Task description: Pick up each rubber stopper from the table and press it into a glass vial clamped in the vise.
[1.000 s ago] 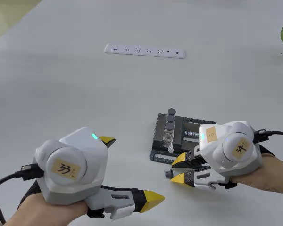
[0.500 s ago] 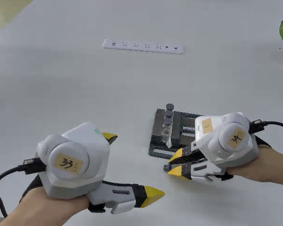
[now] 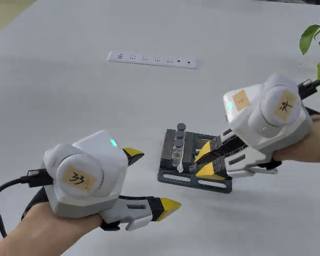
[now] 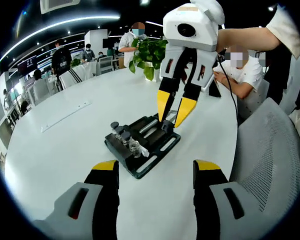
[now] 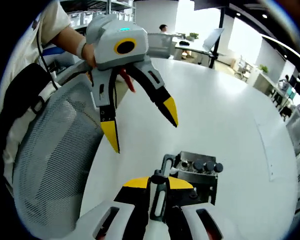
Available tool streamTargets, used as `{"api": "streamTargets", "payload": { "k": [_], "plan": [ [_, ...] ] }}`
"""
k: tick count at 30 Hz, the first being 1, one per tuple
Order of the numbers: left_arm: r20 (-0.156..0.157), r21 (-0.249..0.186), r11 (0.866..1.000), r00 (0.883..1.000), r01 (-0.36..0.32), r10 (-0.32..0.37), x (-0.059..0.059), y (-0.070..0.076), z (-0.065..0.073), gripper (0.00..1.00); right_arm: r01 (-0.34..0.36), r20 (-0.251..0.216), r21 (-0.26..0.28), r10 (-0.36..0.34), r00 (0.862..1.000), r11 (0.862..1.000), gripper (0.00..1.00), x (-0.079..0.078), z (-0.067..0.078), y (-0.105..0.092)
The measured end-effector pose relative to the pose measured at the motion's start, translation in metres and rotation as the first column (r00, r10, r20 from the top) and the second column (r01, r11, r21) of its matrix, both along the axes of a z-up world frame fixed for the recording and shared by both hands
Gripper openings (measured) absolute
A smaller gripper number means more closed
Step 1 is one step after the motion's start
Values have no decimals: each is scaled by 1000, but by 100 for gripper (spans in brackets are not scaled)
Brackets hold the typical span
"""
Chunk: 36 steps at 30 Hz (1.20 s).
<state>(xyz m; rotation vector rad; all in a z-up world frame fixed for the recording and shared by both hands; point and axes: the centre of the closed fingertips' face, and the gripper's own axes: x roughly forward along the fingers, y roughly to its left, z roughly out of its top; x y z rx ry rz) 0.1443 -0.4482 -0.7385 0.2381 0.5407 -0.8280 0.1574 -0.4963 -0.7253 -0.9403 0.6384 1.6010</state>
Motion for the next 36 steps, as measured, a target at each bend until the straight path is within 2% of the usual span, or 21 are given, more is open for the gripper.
{"api": "streamTargets", "payload": {
  "k": [4, 8, 10, 15, 17, 19, 22, 25, 28, 36],
  "plan": [
    [25, 13, 998, 998, 56, -56, 2, -14, 9, 50, -82, 38, -54, 84, 996, 995, 7, -4, 18, -6],
    [35, 5, 993, 993, 114, -115, 3, -29, 19, 41, -171, 72, -130, 181, 981, 977, 7, -13, 30, -12],
    [42, 4, 990, 989, 138, -138, 3, -37, 25, 36, -200, 73, -156, 213, 974, 967, 7, -19, 33, -13],
    [56, 1, 982, 980, 190, -190, 3, -52, 33, 29, -230, 68, -201, 248, 966, 952, 6, -22, 32, -15],
    [57, -2, 977, 976, 213, -212, 2, -56, 34, 24, -235, 60, -218, 254, 965, 947, 6, -23, 32, -15],
    [56, 5, 971, 970, 237, -237, 0, -60, 36, 19, -221, 20, -224, 232, 973, 949, 6, -26, 33, -16],
    [60, 14, 966, 965, 257, -257, 1, -62, 37, 15, -219, 27, -247, 233, 972, 944, 6, -24, 32, -17],
    [59, 14, 963, 961, 268, -268, 2, -65, 39, 15, -194, 14, -267, 206, 979, 944, 6, -21, 31, -17],
    [61, 12, 962, 960, 273, -273, 1, -68, 41, 13, -196, 7, -278, 206, 979, 940, 6, -23, 30, -19],
    [59, 10, 958, 956, 287, -287, 1, -71, 42, 7, -183, 1, -271, 191, 982, 945, 6, -25, 30, -17]
  ]
}}
